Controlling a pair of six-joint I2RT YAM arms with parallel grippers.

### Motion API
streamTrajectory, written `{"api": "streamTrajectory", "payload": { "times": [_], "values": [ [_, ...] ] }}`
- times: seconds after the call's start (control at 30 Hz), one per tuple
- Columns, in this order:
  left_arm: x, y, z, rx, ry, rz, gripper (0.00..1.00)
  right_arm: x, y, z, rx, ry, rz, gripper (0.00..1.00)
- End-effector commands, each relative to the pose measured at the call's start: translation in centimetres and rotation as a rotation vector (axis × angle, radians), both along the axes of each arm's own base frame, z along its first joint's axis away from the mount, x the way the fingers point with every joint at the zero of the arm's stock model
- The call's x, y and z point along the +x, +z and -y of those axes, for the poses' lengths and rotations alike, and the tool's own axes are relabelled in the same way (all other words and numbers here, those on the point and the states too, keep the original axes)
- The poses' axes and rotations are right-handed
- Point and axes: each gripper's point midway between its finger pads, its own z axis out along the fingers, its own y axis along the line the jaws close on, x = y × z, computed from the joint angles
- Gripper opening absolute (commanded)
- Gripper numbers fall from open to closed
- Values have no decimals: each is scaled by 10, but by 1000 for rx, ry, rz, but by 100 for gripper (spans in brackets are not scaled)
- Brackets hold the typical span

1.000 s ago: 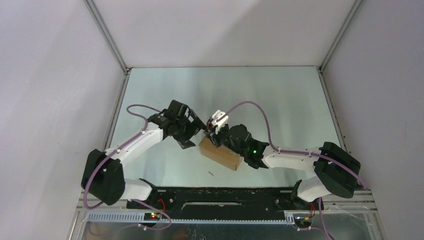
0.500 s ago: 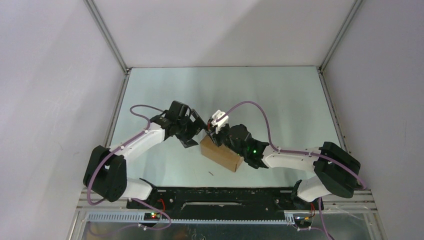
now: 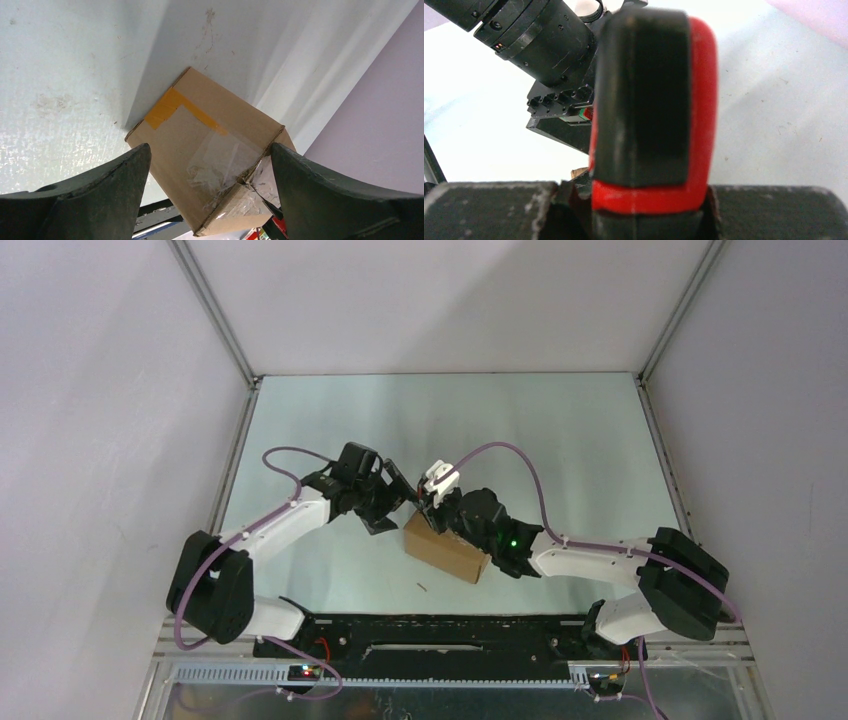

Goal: Unpack the express box
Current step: Cut the express box at the center of the board.

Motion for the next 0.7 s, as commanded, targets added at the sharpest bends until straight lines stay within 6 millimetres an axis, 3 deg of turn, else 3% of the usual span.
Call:
{"api": "streamTrajectory", "payload": {
  "times": [0.0,0.37,0.53,0.67],
  "values": [
    [-24,-41,-34,169,1,-97,92,-1,34,-2,77,1,56,0],
    [-16,-38,-38,175,1,-86,91,-15,-30,36,36,-70,-40,0],
    [-7,-31,-34,166,-6,-56,91,-18,-40,40,33,-80,-64,0],
    [-2,-5,-34,163,-15,-2,92,-3,-36,47,45,-181,-47,0]
  ]
}}
